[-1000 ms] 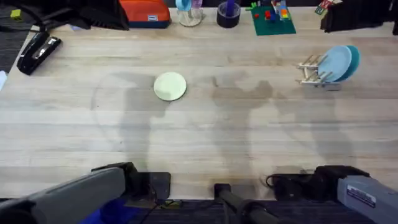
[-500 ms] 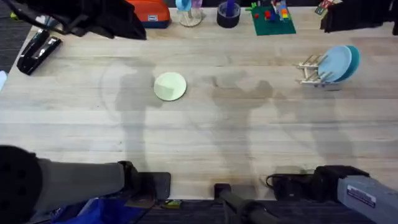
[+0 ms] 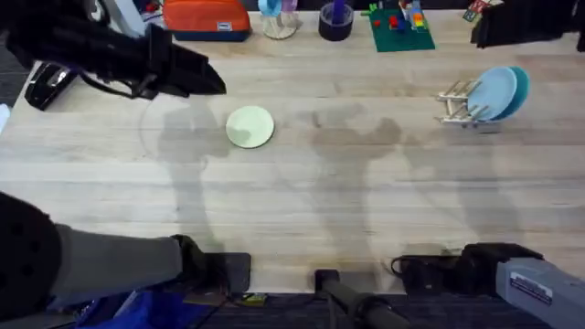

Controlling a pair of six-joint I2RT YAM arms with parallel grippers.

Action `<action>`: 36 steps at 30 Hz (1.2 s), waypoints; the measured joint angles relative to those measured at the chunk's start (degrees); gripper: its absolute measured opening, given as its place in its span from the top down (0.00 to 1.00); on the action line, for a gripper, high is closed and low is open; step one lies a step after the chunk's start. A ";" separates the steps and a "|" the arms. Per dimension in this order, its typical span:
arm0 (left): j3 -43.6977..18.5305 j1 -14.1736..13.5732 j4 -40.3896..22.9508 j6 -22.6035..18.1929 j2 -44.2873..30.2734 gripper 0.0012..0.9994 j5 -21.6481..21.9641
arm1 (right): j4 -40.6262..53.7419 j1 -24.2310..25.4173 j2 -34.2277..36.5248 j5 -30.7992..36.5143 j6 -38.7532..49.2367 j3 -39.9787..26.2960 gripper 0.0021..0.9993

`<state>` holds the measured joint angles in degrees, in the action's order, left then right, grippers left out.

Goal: Pick up the plates from the table one by one and place each into a slot on the dish rack.

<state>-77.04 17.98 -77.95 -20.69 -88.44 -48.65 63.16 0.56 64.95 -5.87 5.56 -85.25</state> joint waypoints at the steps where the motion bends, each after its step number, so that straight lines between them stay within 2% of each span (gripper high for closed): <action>1: 1.11 0.19 0.92 -0.02 0.00 0.96 -0.28 | -0.02 0.00 0.00 0.00 0.00 0.00 0.01; 8: 5.92 0.44 4.70 -0.20 0.00 0.96 -2.70 | -0.02 0.00 0.00 0.00 0.00 0.00 0.01; 17: 6.19 0.92 5.75 -0.15 -2.78 0.96 -5.54 | 0.00 0.00 0.00 0.00 0.00 0.00 0.01; 25: 6.19 0.92 5.77 -0.96 -9.66 0.96 -5.78 | 0.00 0.00 0.00 0.00 0.00 0.00 0.00; 36: 6.21 1.09 6.53 -2.88 -11.70 0.96 -5.80 | 0.00 0.00 0.00 0.00 0.02 0.00 0.00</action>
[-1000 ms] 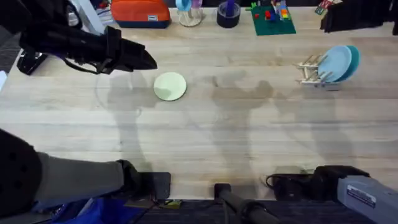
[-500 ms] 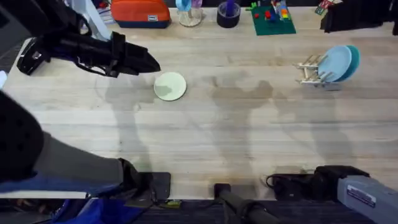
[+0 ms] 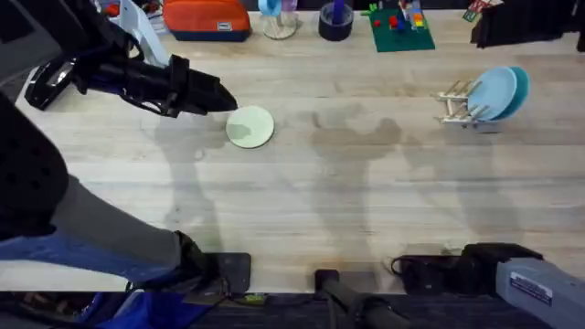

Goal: Pick up the plates from the table one by one and place each into a slot on the dish rack.

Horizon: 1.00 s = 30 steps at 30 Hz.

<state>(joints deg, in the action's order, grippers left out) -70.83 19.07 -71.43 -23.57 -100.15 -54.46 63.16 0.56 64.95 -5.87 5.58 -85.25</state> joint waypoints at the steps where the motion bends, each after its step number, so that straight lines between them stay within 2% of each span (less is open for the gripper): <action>1: 0.00 0.07 0.10 -0.20 -0.41 0.96 0.00 | -0.02 0.00 0.00 0.00 0.00 0.00 0.00; 10: 0.04 0.15 0.75 -1.75 -2.18 0.96 0.54 | 0.00 0.00 0.00 0.00 -0.02 0.00 0.00; 30: 0.07 0.15 2.80 -1.97 -2.18 0.96 1.77 | 0.00 0.00 0.00 0.00 -0.02 0.00 0.01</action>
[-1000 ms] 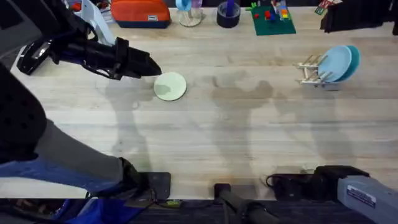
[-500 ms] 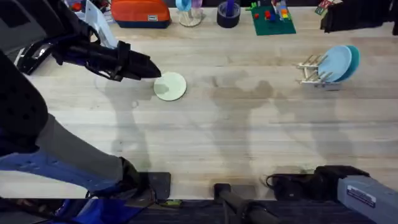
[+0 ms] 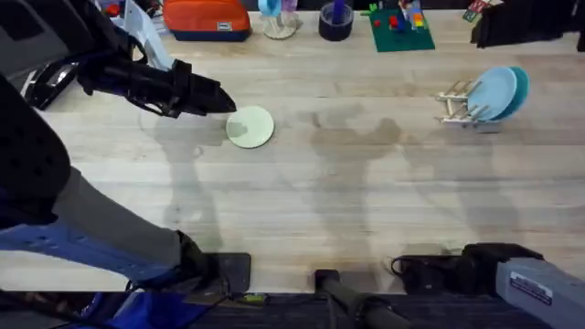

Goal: Pick up the plates from the table one by one and place each into a slot on the dish rack.

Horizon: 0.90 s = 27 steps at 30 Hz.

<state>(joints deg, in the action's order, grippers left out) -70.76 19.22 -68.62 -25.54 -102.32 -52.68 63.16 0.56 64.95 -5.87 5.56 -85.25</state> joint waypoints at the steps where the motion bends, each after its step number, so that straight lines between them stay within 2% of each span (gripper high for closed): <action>1: 0.00 0.00 0.12 0.00 0.00 0.96 0.00 | 0.00 0.00 0.00 0.00 0.00 0.00 0.01; 6: 0.00 0.00 0.25 0.00 -0.37 0.96 -0.02 | 0.00 0.00 0.00 0.00 0.00 0.00 0.01; 16: 0.02 0.00 4.58 0.04 -6.76 0.96 0.08 | 0.00 0.00 -0.02 0.00 0.01 0.00 0.01; 27: 0.02 0.00 5.53 0.07 -10.17 0.96 0.28 | 0.00 0.00 0.00 0.00 0.00 0.00 0.00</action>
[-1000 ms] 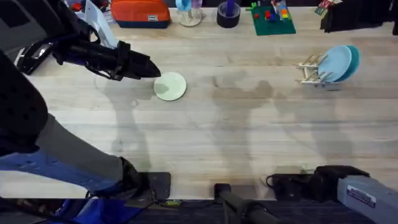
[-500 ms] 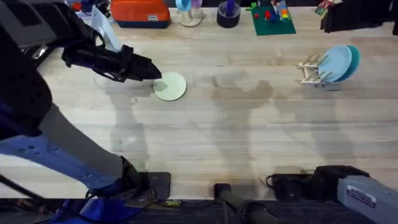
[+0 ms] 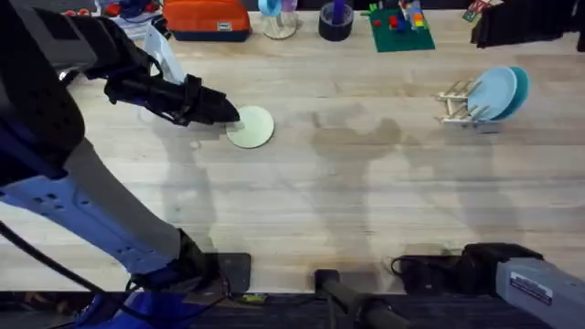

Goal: Pick up the plates from the table one by one and place each into a slot on the dish rack.

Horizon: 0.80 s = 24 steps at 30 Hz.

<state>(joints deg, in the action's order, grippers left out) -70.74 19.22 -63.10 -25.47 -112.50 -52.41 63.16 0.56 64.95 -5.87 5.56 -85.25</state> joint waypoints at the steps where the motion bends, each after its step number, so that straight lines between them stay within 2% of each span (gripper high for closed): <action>1: 0.00 0.00 0.14 0.00 -0.21 0.96 0.20 | 0.00 0.00 -0.02 0.00 0.00 0.00 0.00; 9: 0.00 0.00 2.35 0.62 -0.82 0.96 2.58 | 0.00 0.00 0.00 0.00 0.01 0.00 0.01; 16: 0.00 0.00 3.40 1.06 -3.51 0.96 2.70 | 0.00 0.00 0.00 0.00 0.02 0.00 0.01; 21: -0.02 0.52 3.55 1.55 -7.11 0.96 -1.35 | -0.02 0.00 0.00 0.00 0.02 0.00 0.01; 24: -0.02 0.59 3.59 1.70 -7.51 0.96 -2.22 | 0.00 0.00 0.00 0.00 0.02 0.00 0.01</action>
<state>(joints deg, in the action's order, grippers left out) -70.76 19.81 -59.51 -23.77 -120.01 -54.63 63.16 0.56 64.95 -5.87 5.58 -85.25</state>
